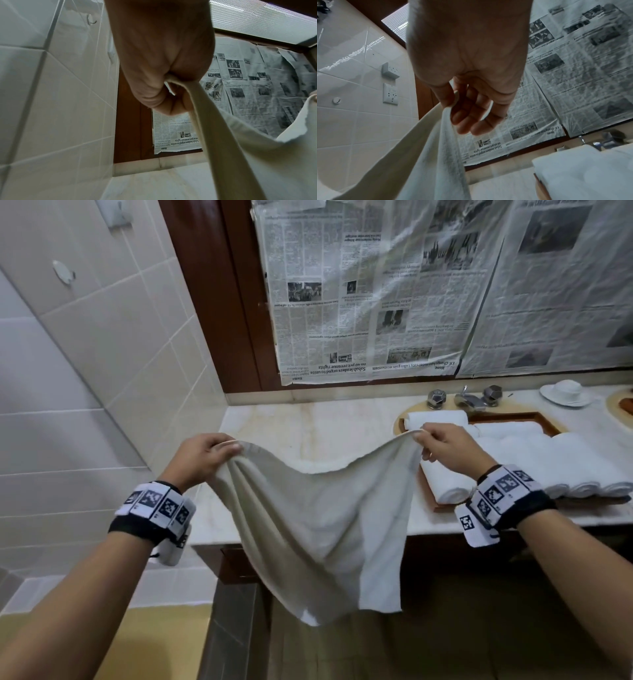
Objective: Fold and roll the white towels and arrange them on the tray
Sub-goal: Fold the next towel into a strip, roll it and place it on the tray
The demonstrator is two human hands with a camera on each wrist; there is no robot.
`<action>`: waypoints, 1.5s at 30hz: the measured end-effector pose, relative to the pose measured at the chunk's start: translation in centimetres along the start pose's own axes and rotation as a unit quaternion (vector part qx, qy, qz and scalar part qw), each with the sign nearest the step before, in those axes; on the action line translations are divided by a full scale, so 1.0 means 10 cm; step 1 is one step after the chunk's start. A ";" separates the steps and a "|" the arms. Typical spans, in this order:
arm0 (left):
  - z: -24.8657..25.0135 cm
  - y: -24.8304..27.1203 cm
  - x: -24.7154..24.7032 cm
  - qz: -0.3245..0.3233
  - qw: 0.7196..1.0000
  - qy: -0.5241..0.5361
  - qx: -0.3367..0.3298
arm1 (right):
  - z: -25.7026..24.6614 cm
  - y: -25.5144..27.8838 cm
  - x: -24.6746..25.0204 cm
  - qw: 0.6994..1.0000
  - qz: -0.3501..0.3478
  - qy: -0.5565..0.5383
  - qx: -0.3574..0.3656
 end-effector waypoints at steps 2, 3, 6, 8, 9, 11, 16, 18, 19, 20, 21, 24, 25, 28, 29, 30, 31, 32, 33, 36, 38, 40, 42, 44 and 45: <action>-0.02 -0.05 0.11 0.010 1.000 -0.007 0.007 | 0.04 -0.05 0.16 1.000 0.010 0.000 -0.004; -0.02 -0.07 0.16 0.012 1.000 -0.008 0.011 | 0.07 -0.07 0.24 1.000 0.011 -0.007 -0.008; -0.01 -0.14 0.26 0.000 1.000 -0.005 0.013 | 0.15 -0.13 0.42 1.000 0.002 -0.015 -0.025; -0.01 -0.19 0.28 -0.007 1.000 -0.009 0.010 | 0.19 -0.14 0.49 0.999 -0.016 -0.012 -0.028; -0.01 -0.21 0.29 -0.008 1.000 -0.013 0.008 | 0.19 -0.14 0.51 0.999 -0.023 -0.011 -0.027; -0.01 -0.25 0.30 -0.008 1.000 -0.024 0.009 | 0.18 -0.14 0.56 0.999 -0.029 -0.014 -0.026; 0.04 -0.31 0.46 -0.022 0.999 -0.046 0.018 | 0.16 -0.20 0.66 0.999 -0.029 -0.031 -0.027; 0.07 -0.34 0.54 -0.034 0.998 -0.050 0.015 | 0.10 -0.22 0.68 0.999 -0.029 -0.034 -0.022; 0.09 -0.36 0.58 -0.039 0.998 -0.054 0.013 | 0.07 -0.24 0.69 0.999 -0.030 -0.036 -0.018; 0.09 -0.38 0.62 -0.043 0.997 -0.061 0.010 | 0.05 -0.26 0.69 0.999 -0.030 -0.040 -0.017; 0.09 -0.41 0.65 -0.045 0.996 -0.070 0.009 | 0.05 -0.30 0.69 0.998 -0.029 -0.047 -0.020; 0.05 -0.47 0.71 -0.040 0.995 -0.093 0.008 | 0.05 -0.38 0.69 0.995 -0.024 -0.085 -0.044; 0.02 -0.49 0.72 -0.034 0.995 -0.099 0.004 | 0.05 -0.41 0.69 0.994 -0.021 -0.099 -0.052; -0.04 -0.52 0.74 -0.019 0.992 -0.125 -0.006 | 0.01 -0.42 0.67 0.990 -0.023 -0.120 -0.064; -0.06 -0.53 0.74 -0.010 0.991 -0.135 -0.007 | 0.00 -0.41 0.67 0.989 -0.028 -0.128 -0.068; -0.07 -0.53 0.74 0.000 0.990 -0.141 -0.004 | -0.02 -0.40 0.66 0.987 -0.035 -0.136 -0.072; -0.08 -0.53 0.74 0.010 0.990 -0.141 0.001 | -0.04 -0.39 0.65 0.985 -0.041 -0.148 -0.074; -0.08 -0.52 0.73 0.018 0.990 -0.137 0.010 | -0.05 -0.37 0.64 0.983 -0.047 -0.158 -0.075; -0.08 -0.50 0.71 0.020 0.992 -0.125 0.021 | -0.05 -0.36 0.63 0.981 -0.052 -0.168 -0.076; -0.06 -0.45 0.63 0.017 0.995 -0.018 0.092 | -0.06 -0.32 0.62 0.977 -0.049 -0.194 -0.074; -0.01 -0.39 0.57 0.022 0.987 0.070 0.141 | -0.06 -0.30 0.60 0.975 -0.047 -0.204 -0.071; 0.01 -0.35 0.53 0.036 0.982 0.116 0.146 | -0.06 -0.27 0.59 0.974 -0.050 -0.211 -0.068; 0.00 -0.32 0.51 0.055 0.982 0.131 0.129 | -0.05 -0.24 0.59 0.975 -0.049 -0.207 -0.068; -0.03 -0.30 0.52 0.060 0.981 0.142 0.115 | -0.03 -0.21 0.59 0.975 -0.043 -0.206 -0.066; -0.04 -0.29 0.53 0.055 0.981 0.147 0.110 | -0.02 -0.21 0.60 0.976 -0.040 -0.205 -0.065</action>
Point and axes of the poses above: each hand's wrist, its own y-axis away from the middle knuckle, its own x-axis out of the back of the hand, z = x × y, the point moved 2 cm from there along -y, towards the middle knuckle, and after that the axes turned 10 degrees about -x, right-handed, at the moved point
